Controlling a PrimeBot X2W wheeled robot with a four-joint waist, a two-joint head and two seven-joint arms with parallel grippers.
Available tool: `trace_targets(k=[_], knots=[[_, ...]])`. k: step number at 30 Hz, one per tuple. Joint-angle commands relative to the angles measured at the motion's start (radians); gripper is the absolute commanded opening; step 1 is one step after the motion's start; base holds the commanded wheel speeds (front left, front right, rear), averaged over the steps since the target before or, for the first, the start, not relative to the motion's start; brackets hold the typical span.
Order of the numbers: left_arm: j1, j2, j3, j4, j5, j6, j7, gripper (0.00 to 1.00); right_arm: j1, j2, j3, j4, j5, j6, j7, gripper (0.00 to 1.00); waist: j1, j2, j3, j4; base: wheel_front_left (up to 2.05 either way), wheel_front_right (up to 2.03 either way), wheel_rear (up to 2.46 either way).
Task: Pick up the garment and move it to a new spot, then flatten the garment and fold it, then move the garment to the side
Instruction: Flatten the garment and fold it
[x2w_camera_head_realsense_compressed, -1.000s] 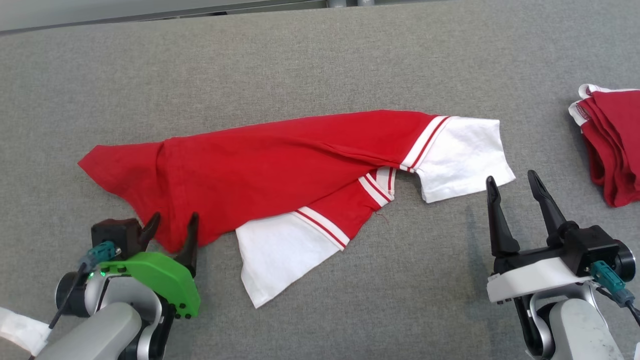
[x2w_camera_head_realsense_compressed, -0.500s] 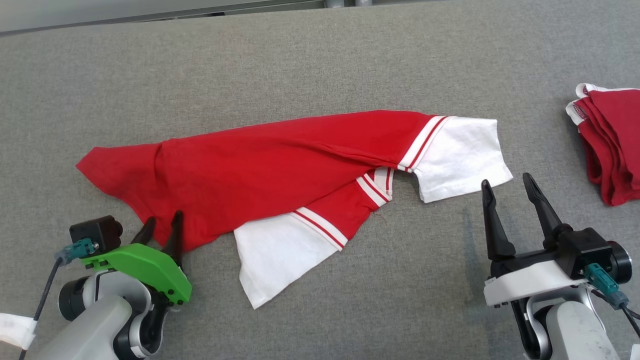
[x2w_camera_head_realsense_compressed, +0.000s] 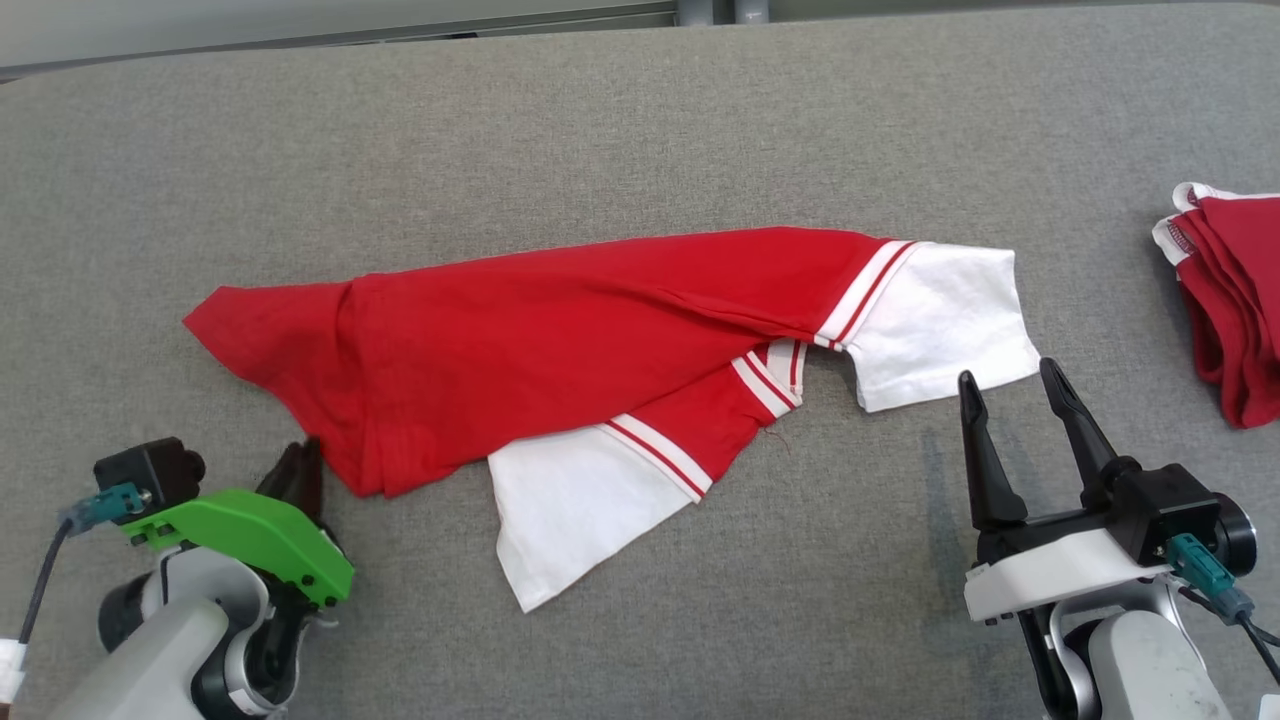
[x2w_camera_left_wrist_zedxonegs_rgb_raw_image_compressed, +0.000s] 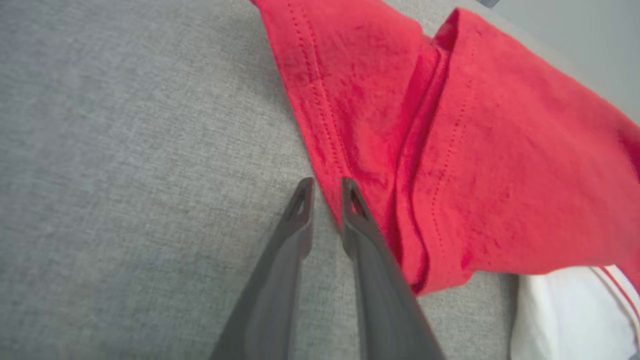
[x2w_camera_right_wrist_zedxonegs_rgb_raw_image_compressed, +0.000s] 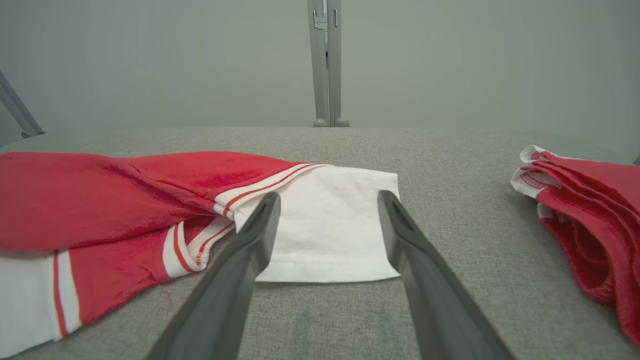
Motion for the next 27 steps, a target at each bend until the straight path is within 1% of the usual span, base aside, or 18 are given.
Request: trace_targets(k=[1,4,10,11,12,13,15,17,20,22,23,27], knots=[[0.005,-0.018,0.003,0.005,-0.024,-0.017,0.013,1.0,-0.01,-0.003,0.001,0.002,0.002,0.0,-0.003,1.0,0.0,0.0073,0.0,0.002,0.0,0.0,0.0],[-0.007,-0.035,0.004,0.018,-0.042,-0.038,0.035,1.0,-0.012,-0.003,0.003,0.002,-0.003,0.0,-0.003,1.0,0.0,0.0073,0.002,0.0,0.0,0.0,0.0],[-0.039,-0.065,-0.028,0.071,-0.033,-0.052,0.081,1.0,-0.016,-0.003,0.004,-0.001,-0.004,0.0,-0.003,1.0,0.0,0.0073,0.015,-0.011,0.0,0.0,0.0],[-0.045,-0.067,-0.036,0.082,-0.027,-0.056,0.089,0.81,-0.018,-0.003,0.004,-0.001,-0.002,0.0,-0.003,1.0,0.0,0.0073,0.017,-0.013,0.0,0.0,0.0],[-0.052,-0.068,-0.042,0.087,-0.019,-0.062,0.091,0.32,-0.018,-0.003,0.005,-0.001,0.001,0.0,-0.003,1.0,0.0,0.0073,0.018,-0.016,0.0,0.0,0.0],[-0.059,-0.073,-0.041,0.09,-0.018,-0.071,0.088,0.0,-0.018,-0.003,0.006,0.001,0.004,0.0,-0.003,1.0,0.0,0.0073,0.019,-0.019,0.0,0.0,0.0],[-0.068,-0.066,-0.059,0.076,0.001,-0.098,0.102,0.0,-0.017,-0.003,0.006,0.003,0.009,0.0,-0.003,1.0,0.0,0.0073,0.018,-0.024,0.0,0.0,0.0],[-0.077,-0.042,-0.048,0.043,-0.001,-0.114,0.091,0.0,-0.016,-0.003,0.004,0.004,0.018,0.0,-0.003,1.0,0.0,0.0073,0.016,-0.03,0.0,0.0,0.0],[-0.068,0.005,-0.032,-0.054,0.009,-0.124,0.077,0.0,-0.008,-0.003,-0.001,0.007,0.027,0.0,-0.003,1.0,0.0,0.0073,0.011,-0.033,0.0,0.0,0.0],[-0.051,0.043,-0.025,-0.151,0.02,-0.109,0.065,0.0,0.001,-0.003,0.0,0.011,0.034,0.0,-0.003,1.0,0.0,0.0073,0.003,-0.033,0.0,0.0,0.0],[-0.043,0.067,-0.02,-0.207,0.035,-0.095,0.053,0.0,0.004,-0.003,0.001,0.012,0.039,0.0,-0.003,1.0,0.0,0.0073,-0.001,-0.033,0.0,0.0,0.0],[0.005,0.17,-0.017,-0.464,0.077,-0.007,0.053,0.0,0.024,-0.003,0.005,0.018,0.062,0.0,-0.003,1.0,0.0,0.0073,-0.02,-0.018,0.0,0.0,0.0]])
